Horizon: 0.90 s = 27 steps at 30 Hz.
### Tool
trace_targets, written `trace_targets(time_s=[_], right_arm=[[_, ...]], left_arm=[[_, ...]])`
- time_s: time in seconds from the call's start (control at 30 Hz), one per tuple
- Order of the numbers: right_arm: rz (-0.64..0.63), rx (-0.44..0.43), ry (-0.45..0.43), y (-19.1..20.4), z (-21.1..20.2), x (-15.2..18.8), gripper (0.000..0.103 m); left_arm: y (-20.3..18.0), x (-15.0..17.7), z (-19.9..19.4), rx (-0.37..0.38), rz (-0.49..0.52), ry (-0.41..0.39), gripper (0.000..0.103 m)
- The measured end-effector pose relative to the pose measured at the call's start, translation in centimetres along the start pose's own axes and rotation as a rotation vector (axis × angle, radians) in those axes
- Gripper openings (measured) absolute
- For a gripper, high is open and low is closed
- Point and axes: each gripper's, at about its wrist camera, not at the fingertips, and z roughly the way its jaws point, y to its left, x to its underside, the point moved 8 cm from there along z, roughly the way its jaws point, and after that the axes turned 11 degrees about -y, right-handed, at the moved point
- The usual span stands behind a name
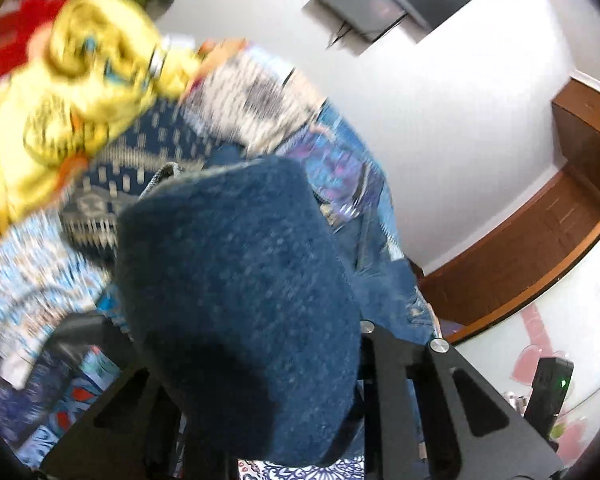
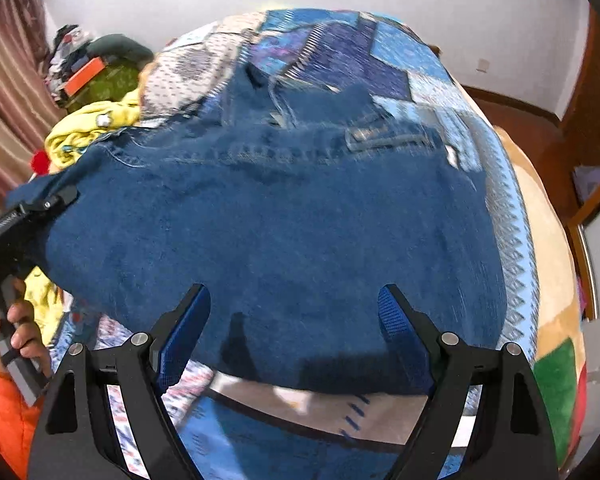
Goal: Fold large clothes
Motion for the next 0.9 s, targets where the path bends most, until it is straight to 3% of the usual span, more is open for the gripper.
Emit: trace_targets(time_s=[0.13,0.23,0.43,0.53,0.7,0.8,0.9], right_arm=[[-0.049,-0.058,-0.019,3.4,0.9,-1.1,0.084],[-0.082,-0.120,0.011,6.5,3.0,-1.1,0.084],[-0.135,-0.180,0.159,9.8,8.1,2.6,0.085],[-0.151,-0.186,0.163,9.8,8.4,3.1,0.088],[-0.053,-0.234,0.132,7.3,5.6,2.3,0.088],[0.014,-0.212,0.061,3.9,3.0,1.5,0.088],[0.099,-0.144,-0.012,-0.7,-0.2,1.3,0.088]], left_arm=[[-0.6,-2.5,-4.1,0.011,0.034,-0.087,0.019],[-0.8,-3.5,-5.8,-0.021,0.091,-0.119,0.019],[0.0,-2.4,-5.1,-0.108,0.175,-0.062,0.019],[0.7,-1.5,-3.2,-0.135,0.210,-0.047,0.019],[-1.4,-1.8,-2.5,-0.082,0.183,-0.028,0.019],[-5.3,-1.4,-1.5,-0.037,0.252,-0.024,0.019],[-11.3,1.1,0.1,0.049,0.365,0.004,0.019]])
